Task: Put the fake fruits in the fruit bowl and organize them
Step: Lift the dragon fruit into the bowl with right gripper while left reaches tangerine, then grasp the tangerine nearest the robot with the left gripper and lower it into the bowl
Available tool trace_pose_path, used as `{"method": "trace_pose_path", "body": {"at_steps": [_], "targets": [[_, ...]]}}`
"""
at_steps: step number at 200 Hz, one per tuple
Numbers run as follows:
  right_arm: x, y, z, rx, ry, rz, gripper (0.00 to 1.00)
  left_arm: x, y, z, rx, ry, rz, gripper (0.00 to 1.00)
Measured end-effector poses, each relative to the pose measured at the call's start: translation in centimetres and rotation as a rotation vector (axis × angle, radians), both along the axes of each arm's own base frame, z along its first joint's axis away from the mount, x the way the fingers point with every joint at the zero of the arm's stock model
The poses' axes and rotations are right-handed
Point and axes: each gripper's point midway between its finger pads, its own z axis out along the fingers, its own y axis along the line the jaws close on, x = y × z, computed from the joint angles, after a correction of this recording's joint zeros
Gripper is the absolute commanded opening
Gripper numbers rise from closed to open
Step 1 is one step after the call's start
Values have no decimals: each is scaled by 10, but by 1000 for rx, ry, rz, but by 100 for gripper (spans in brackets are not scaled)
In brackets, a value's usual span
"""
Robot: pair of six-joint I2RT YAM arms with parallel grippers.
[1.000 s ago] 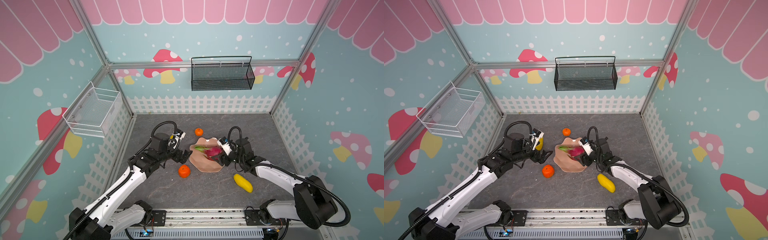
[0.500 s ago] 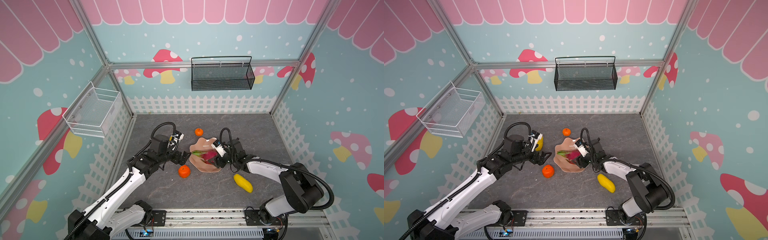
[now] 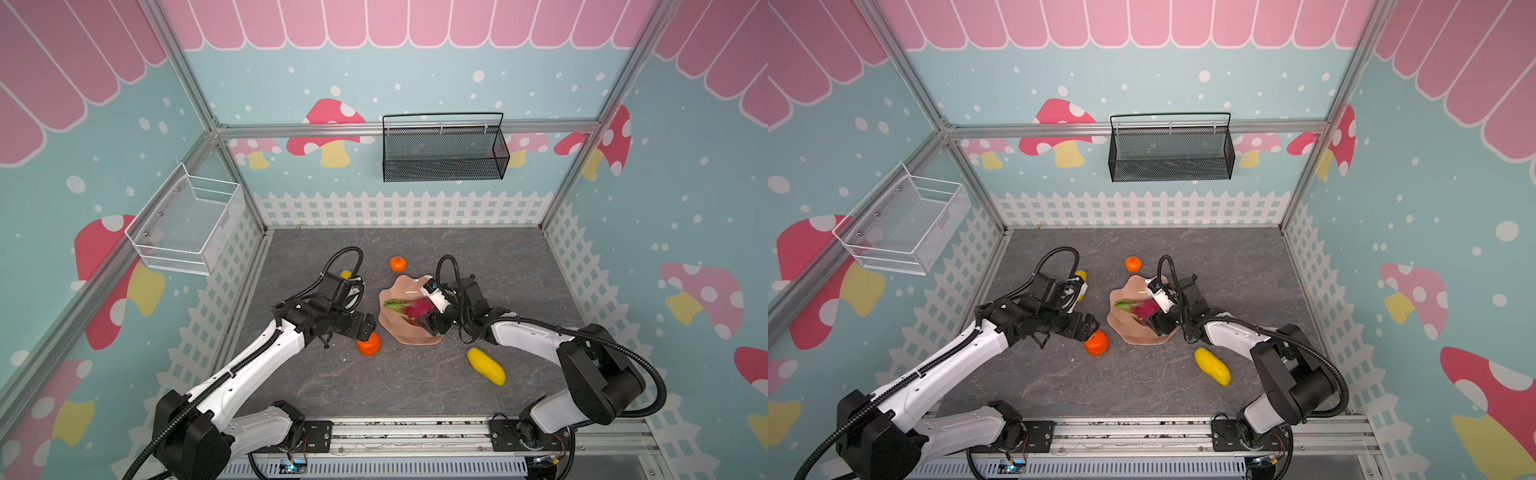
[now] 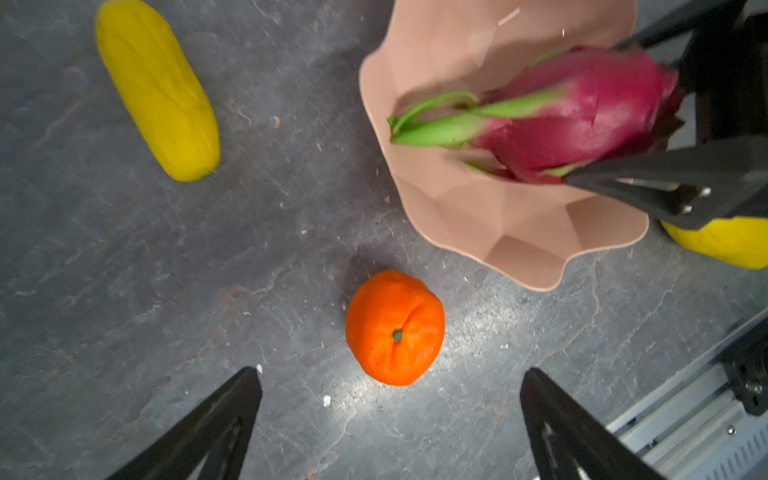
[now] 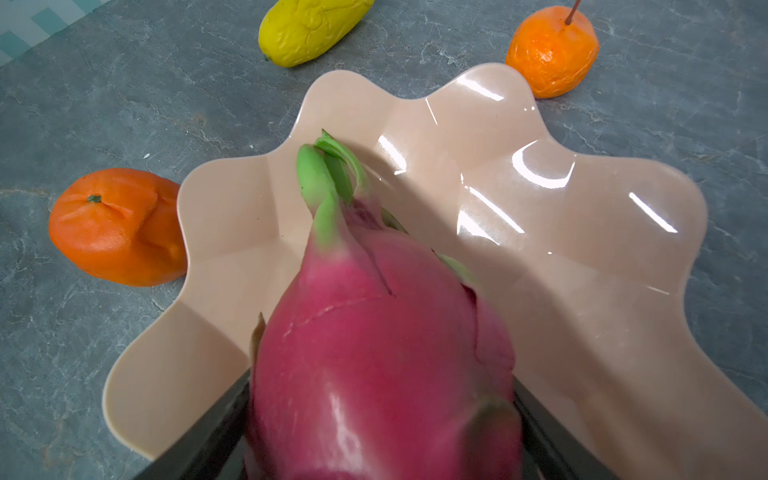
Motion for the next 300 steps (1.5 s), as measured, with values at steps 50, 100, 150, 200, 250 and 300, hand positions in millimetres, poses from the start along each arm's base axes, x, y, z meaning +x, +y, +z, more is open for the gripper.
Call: {"method": "trace_pose_path", "body": {"at_steps": [50, 100, 150, 200, 250, 300], "targets": [[3, 3, 6, -11, -23, 15, 86, -20, -10, -44, 96, 177, -10, 97], [1, 1, 2, -37, -21, 18, 86, -19, -7, -53, 124, 204, 27, 96], [1, 0, -9, -63, -5, 24, 95, -19, -8, -55, 126, 205, 33, 96], [3, 0, -10, -75, -9, 23, 98, -17, -10, -56, 123, 200, 32, 97], [9, 2, -2, -71, -33, 19, 98, -15, -11, -59, 128, 205, 33, 96], [12, 2, 43, -29, -125, 10, 98, -15, -6, -73, 159, 217, 47, 90]]}}
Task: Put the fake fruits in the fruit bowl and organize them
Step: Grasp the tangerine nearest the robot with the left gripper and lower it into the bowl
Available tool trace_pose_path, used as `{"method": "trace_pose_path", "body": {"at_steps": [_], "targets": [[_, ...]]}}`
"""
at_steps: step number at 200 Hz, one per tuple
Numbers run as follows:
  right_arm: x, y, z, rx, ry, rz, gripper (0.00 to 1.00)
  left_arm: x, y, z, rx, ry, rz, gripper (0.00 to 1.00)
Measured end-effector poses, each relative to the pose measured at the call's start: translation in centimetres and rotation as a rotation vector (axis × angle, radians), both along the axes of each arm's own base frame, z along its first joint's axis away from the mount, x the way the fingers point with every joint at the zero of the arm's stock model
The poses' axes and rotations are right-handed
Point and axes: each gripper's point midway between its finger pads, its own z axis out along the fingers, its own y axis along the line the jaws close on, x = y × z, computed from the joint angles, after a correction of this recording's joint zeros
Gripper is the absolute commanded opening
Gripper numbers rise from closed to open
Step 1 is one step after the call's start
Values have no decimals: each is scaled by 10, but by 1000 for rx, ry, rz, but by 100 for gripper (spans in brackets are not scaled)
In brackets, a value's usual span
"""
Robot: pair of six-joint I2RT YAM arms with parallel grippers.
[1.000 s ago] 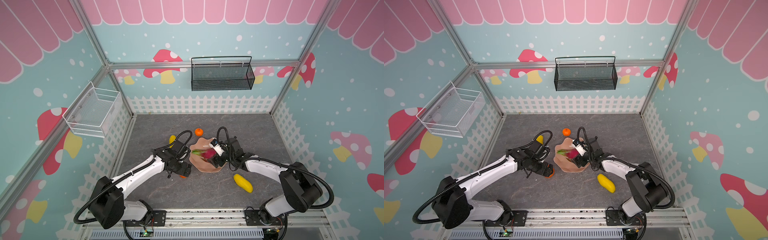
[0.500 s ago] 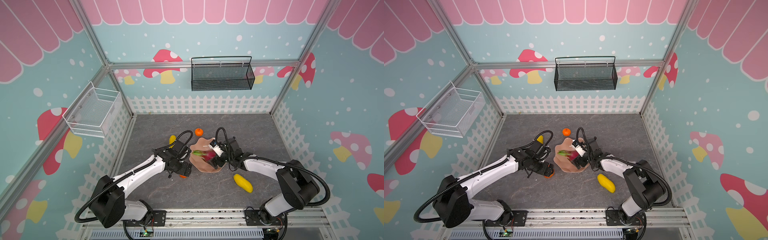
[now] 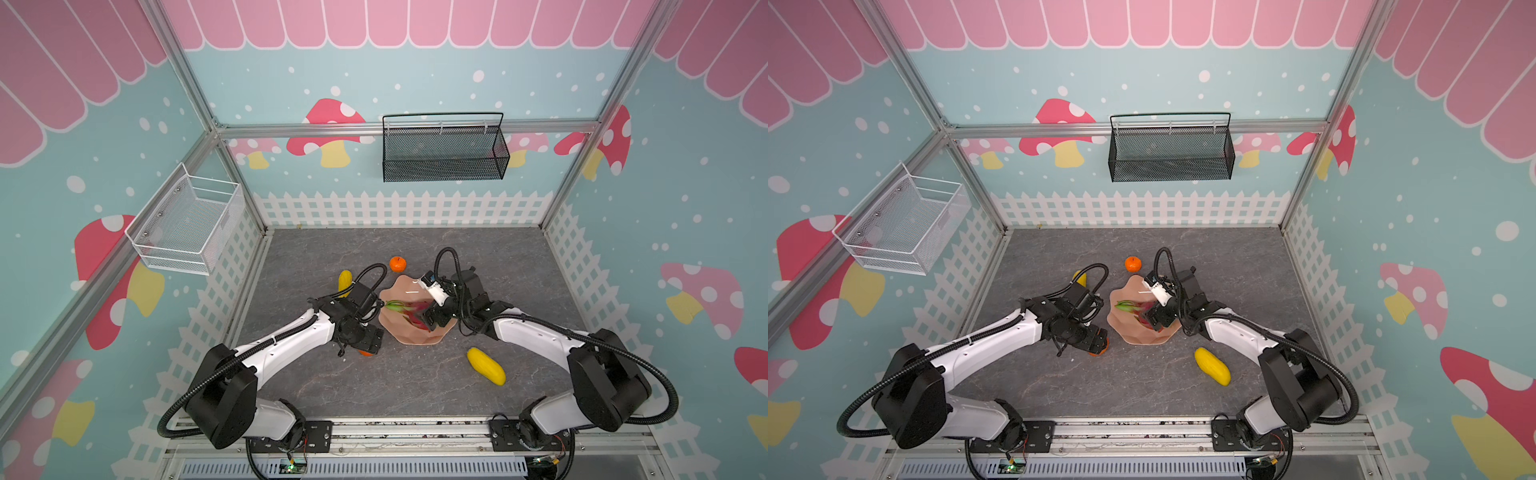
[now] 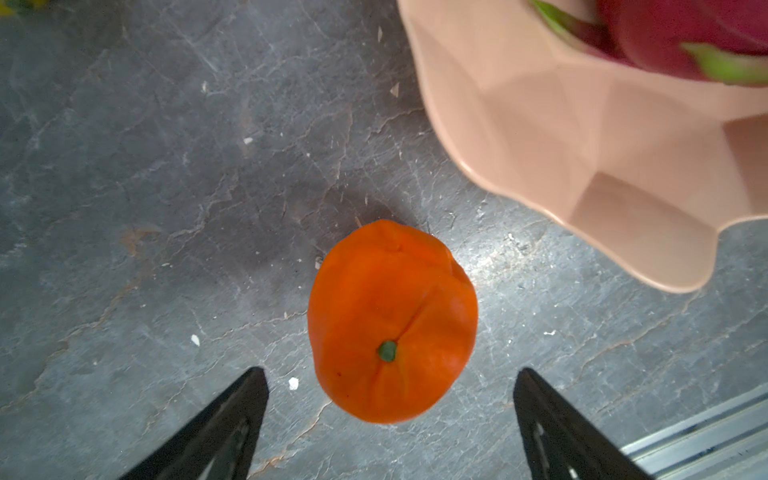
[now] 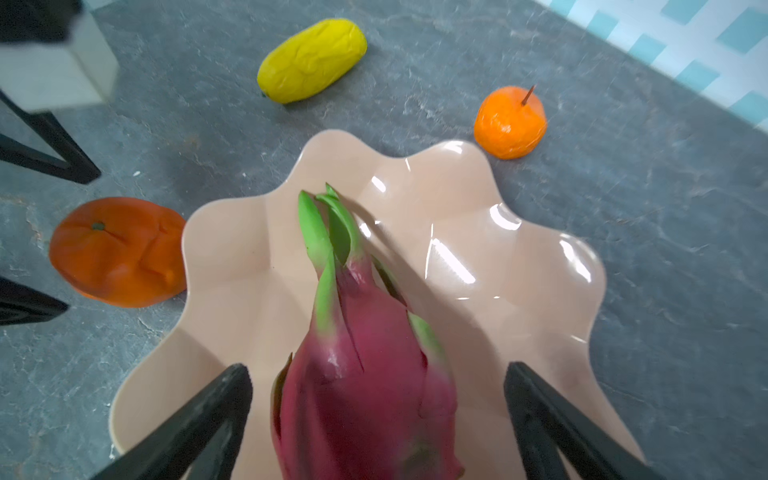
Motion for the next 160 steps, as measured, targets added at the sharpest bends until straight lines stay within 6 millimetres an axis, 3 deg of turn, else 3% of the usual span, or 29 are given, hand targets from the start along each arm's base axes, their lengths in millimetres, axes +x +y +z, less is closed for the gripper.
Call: {"method": "trace_pose_path", "body": {"at_steps": [25, 52, 72, 94, 118, 138, 160], "targets": [[-6, 2, 35, 60, -60, 18, 98, 4, 1, -9, 24, 4, 10, 84], [-26, 7, 57, 138, -62, 86, 98, 8, 1, -17, 37, 0, 19, 76], [-54, 14, 57, 186, -22, 176, 98, 12, -1, -19, 37, -10, 27, 67], [-88, 24, 45, 202, 63, 281, 98, 14, -2, -19, 32, -17, 34, 50], [-113, 30, 32, 194, 127, 340, 98, 14, -2, -19, 32, -17, 34, 46], [-121, 25, 29, 186, 131, 329, 98, 13, -1, -18, 41, -14, 35, 46], [-113, 13, 38, 178, 67, 241, 98, 15, 2, -5, 54, -30, 39, 46]]}}
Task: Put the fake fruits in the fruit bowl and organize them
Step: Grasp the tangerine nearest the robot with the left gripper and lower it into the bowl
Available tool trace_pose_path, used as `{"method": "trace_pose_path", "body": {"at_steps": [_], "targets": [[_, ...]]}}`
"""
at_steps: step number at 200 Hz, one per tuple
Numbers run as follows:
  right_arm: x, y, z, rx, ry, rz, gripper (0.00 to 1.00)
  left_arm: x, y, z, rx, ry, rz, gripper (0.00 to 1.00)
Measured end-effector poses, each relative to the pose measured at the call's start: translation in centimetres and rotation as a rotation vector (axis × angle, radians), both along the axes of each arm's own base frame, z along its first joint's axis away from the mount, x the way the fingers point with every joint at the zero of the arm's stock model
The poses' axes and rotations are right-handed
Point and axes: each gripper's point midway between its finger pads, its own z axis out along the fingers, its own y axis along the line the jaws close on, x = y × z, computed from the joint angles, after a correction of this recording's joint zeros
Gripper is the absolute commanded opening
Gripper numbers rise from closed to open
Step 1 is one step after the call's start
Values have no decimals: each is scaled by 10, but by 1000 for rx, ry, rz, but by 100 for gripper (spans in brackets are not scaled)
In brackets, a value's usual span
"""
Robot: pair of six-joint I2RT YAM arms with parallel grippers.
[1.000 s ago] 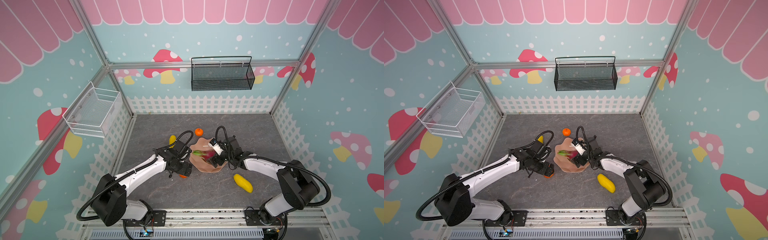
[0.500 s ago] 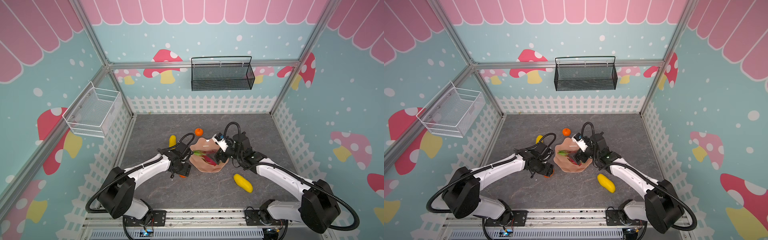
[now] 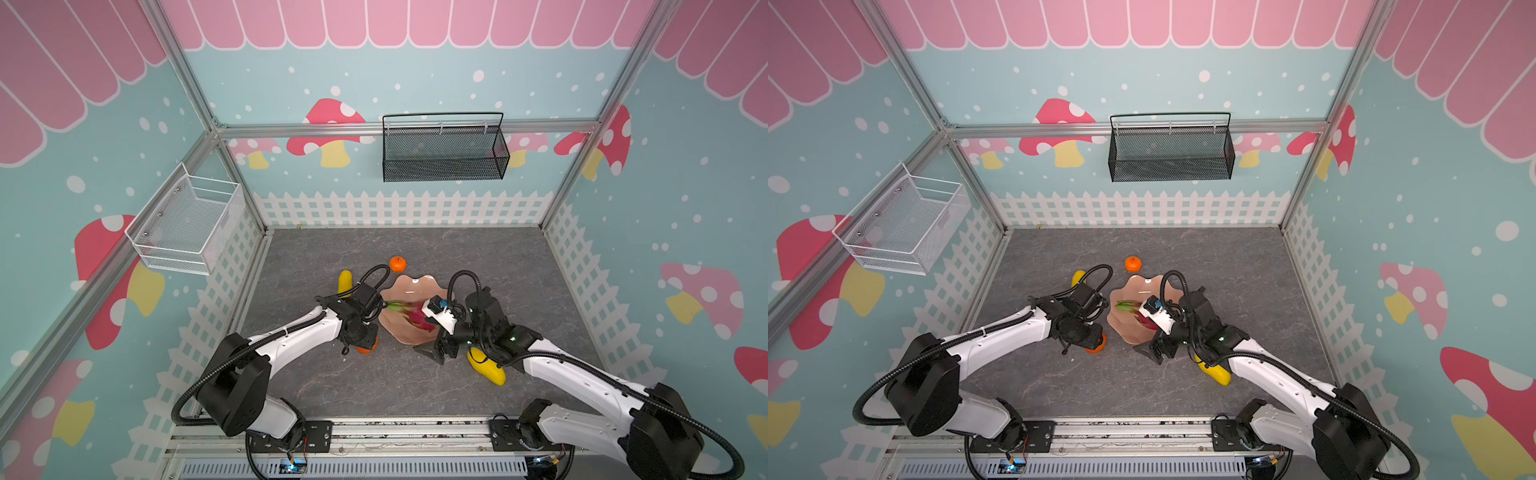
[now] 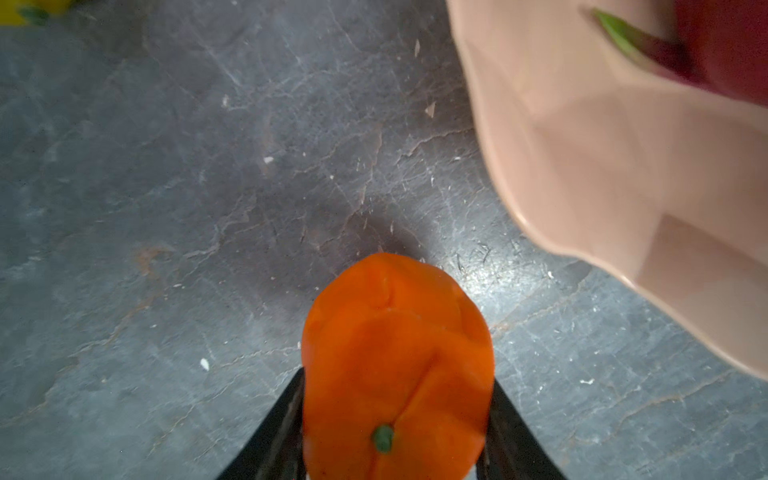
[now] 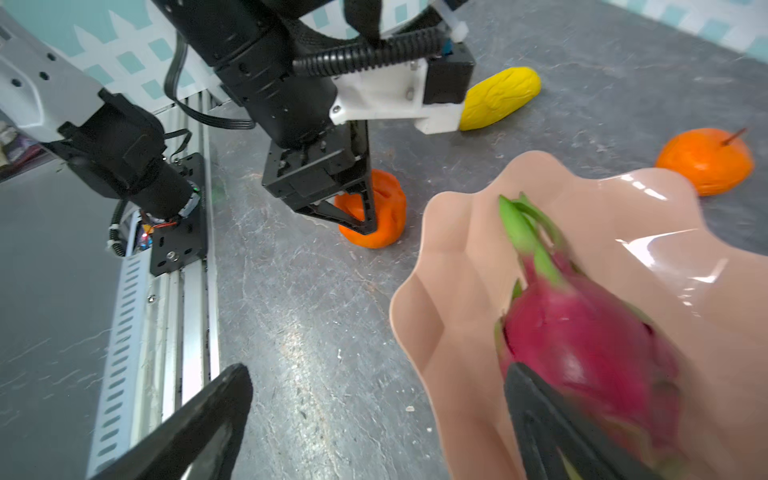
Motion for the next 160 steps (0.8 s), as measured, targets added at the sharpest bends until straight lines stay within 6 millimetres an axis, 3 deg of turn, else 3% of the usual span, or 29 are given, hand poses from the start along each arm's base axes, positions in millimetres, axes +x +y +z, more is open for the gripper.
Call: {"method": "trace_pose_path", "body": {"at_steps": [22, 51, 78, 92, 113, 160], "targets": [[12, -8, 13, 6, -58, -81, 98, 19, -6, 39, -20, -88, 4, 46], [22, -14, 11, -15, -72, -147, 98, 55, -27, 100, -101, -249, -2, 46], [33, -20, 7, -32, -80, -214, 98, 85, -51, 130, -162, -340, -21, 46], [40, -25, 3, -44, -78, -266, 98, 101, -65, 128, -171, -354, -35, 46], [54, -41, -2, -56, -66, -384, 98, 120, -87, 110, -162, -341, -61, 46], [71, -77, -14, -34, -14, -590, 98, 140, -115, 69, -124, -294, -107, 46]]}}
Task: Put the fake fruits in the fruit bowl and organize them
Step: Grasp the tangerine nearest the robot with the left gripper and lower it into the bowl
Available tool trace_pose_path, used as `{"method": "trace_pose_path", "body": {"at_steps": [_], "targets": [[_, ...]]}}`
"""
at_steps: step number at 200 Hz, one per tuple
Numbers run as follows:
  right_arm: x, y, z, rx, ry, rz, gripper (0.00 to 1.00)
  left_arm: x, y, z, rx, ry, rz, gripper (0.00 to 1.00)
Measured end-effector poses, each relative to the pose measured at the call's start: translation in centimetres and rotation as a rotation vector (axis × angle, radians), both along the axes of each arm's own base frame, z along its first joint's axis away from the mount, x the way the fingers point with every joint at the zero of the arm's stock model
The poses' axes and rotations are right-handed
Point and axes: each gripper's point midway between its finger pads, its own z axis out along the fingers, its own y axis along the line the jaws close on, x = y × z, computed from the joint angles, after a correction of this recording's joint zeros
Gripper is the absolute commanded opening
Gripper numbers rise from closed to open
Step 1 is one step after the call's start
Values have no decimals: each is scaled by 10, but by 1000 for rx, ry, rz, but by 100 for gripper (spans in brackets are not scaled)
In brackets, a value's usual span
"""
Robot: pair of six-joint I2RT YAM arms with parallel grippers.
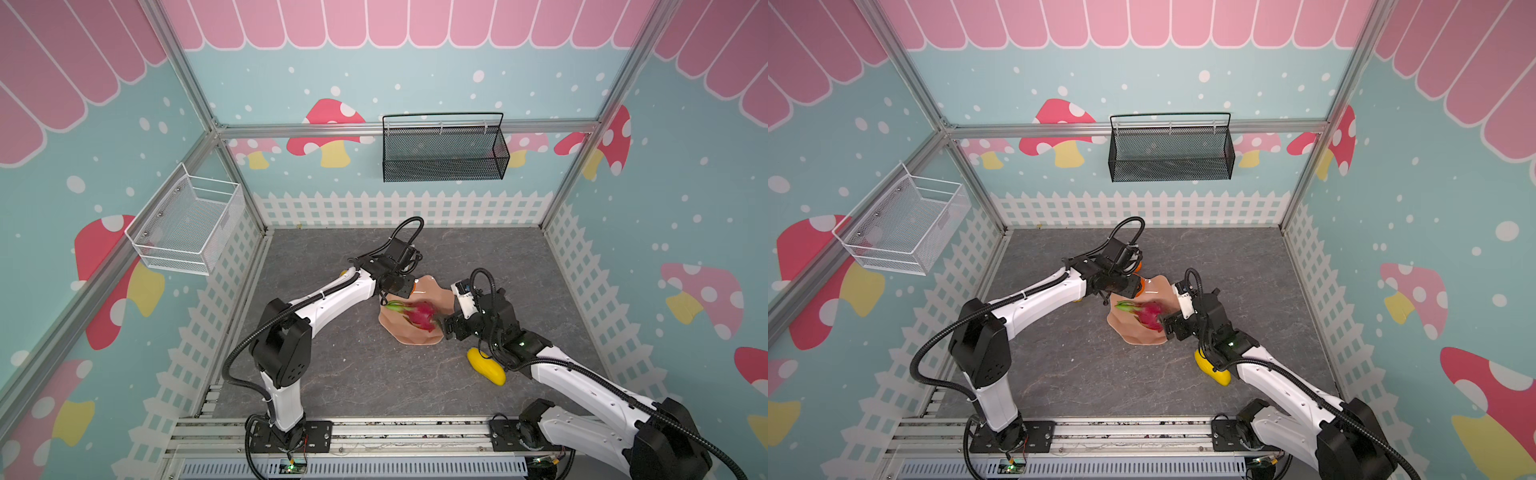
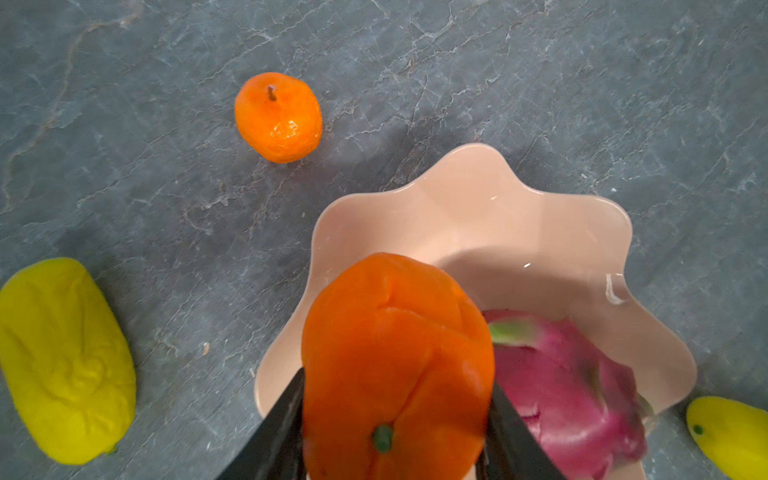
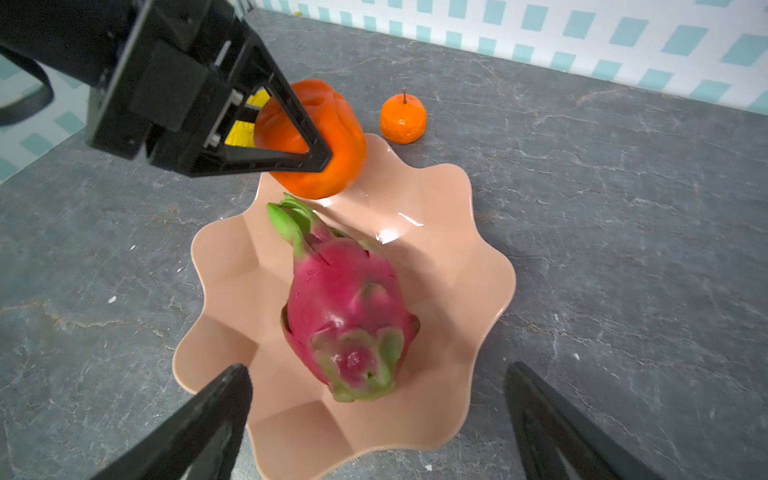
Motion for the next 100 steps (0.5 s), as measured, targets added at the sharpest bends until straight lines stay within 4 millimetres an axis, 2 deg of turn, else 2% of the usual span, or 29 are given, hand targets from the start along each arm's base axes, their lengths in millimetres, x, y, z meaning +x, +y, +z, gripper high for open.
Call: {"method": "trace_pose_path", "body": {"at_steps": [45, 100], "targets": [[4, -9, 7, 28, -10, -38, 98, 5, -16, -11, 6, -2, -29, 47], [4, -12, 12, 43, -18, -47, 98, 3, -20, -35, 36, 36, -37, 50]]}}
